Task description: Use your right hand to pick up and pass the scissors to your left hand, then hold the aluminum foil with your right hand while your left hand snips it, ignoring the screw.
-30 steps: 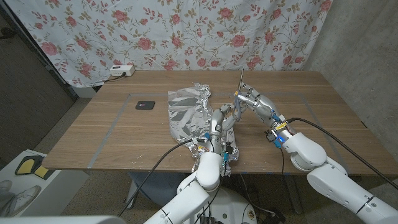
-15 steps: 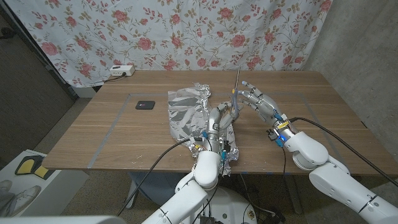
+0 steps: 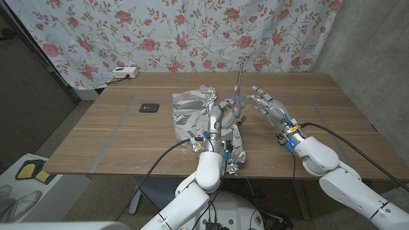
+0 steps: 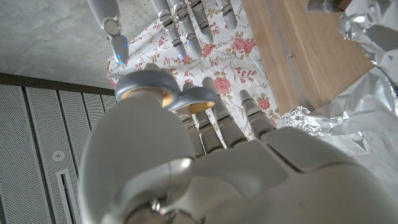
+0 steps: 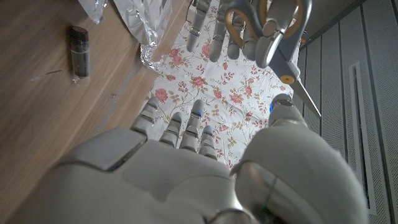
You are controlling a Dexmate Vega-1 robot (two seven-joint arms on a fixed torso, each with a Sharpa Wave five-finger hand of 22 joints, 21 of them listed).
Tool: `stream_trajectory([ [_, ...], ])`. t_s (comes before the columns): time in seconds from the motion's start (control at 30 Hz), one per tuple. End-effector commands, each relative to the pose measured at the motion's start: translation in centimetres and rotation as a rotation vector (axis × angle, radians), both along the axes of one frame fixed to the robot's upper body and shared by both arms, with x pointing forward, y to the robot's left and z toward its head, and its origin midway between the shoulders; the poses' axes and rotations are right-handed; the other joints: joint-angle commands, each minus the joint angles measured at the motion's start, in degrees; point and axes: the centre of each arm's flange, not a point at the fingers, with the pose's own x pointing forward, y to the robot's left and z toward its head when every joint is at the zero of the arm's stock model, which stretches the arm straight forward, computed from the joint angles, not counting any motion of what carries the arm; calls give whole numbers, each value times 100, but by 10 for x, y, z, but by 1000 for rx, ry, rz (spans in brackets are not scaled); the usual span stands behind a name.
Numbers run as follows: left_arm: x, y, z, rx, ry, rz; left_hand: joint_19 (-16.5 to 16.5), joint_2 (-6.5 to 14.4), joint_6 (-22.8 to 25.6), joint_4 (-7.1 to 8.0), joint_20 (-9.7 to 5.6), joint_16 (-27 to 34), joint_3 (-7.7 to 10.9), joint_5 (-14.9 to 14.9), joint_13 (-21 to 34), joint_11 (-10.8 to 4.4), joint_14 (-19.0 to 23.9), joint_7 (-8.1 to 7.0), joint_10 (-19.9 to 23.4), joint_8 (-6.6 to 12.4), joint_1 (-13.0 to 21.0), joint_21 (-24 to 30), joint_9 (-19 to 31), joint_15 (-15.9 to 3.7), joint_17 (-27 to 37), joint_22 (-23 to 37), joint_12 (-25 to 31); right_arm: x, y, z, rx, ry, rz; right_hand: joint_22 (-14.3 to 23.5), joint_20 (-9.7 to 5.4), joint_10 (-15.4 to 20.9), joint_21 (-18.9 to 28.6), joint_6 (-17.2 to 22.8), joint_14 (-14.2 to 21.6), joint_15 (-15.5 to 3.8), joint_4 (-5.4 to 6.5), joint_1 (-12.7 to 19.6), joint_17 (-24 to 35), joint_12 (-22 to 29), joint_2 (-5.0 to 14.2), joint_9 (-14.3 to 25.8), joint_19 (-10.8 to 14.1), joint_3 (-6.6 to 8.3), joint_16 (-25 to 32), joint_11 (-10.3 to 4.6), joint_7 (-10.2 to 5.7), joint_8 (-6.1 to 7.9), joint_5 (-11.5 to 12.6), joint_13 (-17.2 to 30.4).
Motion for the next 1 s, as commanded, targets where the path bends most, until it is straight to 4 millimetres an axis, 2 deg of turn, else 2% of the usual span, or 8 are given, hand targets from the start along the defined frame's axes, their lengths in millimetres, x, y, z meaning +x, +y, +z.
stream_trajectory([
  [0.03, -13, 8, 5, -27, -1, -8, 90, -9, 37, -28, -9, 13, 1, 3, 230, -115, 85, 8, 177, 61, 44, 73, -19, -5, 13, 27, 783, 5, -8, -7, 12, 40, -27, 16, 12, 28, 11, -4, -17, 11, -9, -50, -3, -16, 19, 19, -58, -10, 25, 18, -7, 33, -26, -13],
  [0.6, -42, 27, 11, -81, 55, -55, 122, -24, 1, 4, -18, 14, -49, 8, 102, -128, 164, -64, 269, 103, -11, 97, -102, -18, -2, 35, 754, 10, -22, -6, 24, 52, -62, 17, 9, 48, 21, -7, -15, 22, -9, -77, -14, -71, 47, 18, -64, -22, 47, 35, 4, 41, -43, -55],
  [0.67, -45, 31, 10, -94, 66, -40, 147, -44, 38, 5, -36, -2, -54, 12, 42, -91, 252, -100, 363, 132, -30, 109, -119, -57, -46, 36, 755, 10, -23, -6, 24, 58, -67, 17, 9, 50, 22, -13, -17, 35, -9, -80, -15, -76, 48, 18, -64, -24, 48, 32, 4, 40, -45, -59],
  [0.77, -51, 38, 10, -97, 83, -20, 258, -83, 90, -3, -50, 103, -80, 26, -175, -69, 496, -167, 773, 204, -59, 159, -182, -148, -13, 37, 749, 11, -25, -7, 23, 67, -67, 17, 9, 55, 25, -18, -19, 29, -9, -87, -17, -88, 52, 18, -64, -28, 51, 39, 7, 40, -48, -68],
  [1.0, -61, 54, 10, -92, 139, -13, 278, -108, 95, -19, -45, 271, -127, 50, -165, -95, 549, -143, 877, 250, -47, 170, -238, -132, 128, 37, 768, 14, -28, -7, 26, 91, -70, 17, 8, 61, 29, -25, -23, 31, -11, -98, -23, -115, 63, 18, -64, -34, 58, 51, 14, 41, -55, -87],
])
